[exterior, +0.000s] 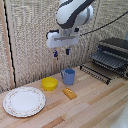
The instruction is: Position your gripper near the tray handle while precisely lining it up. Firmly yet gently grip the handle, ensuring a strong hold. Slide the tray into the oven in a steady manner until it's entirely inside. Relinquish the handle as it sits within the oven and extract your gripper with care.
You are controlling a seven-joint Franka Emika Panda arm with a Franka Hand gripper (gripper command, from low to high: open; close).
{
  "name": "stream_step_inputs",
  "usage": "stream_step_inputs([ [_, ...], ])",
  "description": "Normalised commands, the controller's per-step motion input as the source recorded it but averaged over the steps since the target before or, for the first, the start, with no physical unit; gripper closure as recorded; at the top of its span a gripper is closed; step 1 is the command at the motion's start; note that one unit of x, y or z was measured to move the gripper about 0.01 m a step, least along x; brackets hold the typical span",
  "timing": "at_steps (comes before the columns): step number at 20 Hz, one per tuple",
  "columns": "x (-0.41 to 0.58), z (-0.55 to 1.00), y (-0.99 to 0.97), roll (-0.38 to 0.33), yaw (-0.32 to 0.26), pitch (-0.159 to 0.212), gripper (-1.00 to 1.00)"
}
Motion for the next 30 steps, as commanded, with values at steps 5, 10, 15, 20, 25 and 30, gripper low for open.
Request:
stream_step_inputs([
  [5, -0.066, 0.01, -0.33, -0.223, 0.136, -0.017, -1.00],
  [10, -0.086, 0.00, -0.44, -0.246, 0.136, -0.027, -1.00],
  [15, -0.069, 0.00, -0.42, -0.249, 0.139, -0.032, -1.00],
  [20, -0.077, 0.00, -0.43, -0.262, 0.123, -0.031, -1.00],
  [25, -0.059, 0.00, -0.45, -0.279, 0.103, -0.043, -1.00],
  [30, -0.045, 0.00, -0.43, -0.282, 0.105, -0.050, -1.00],
])
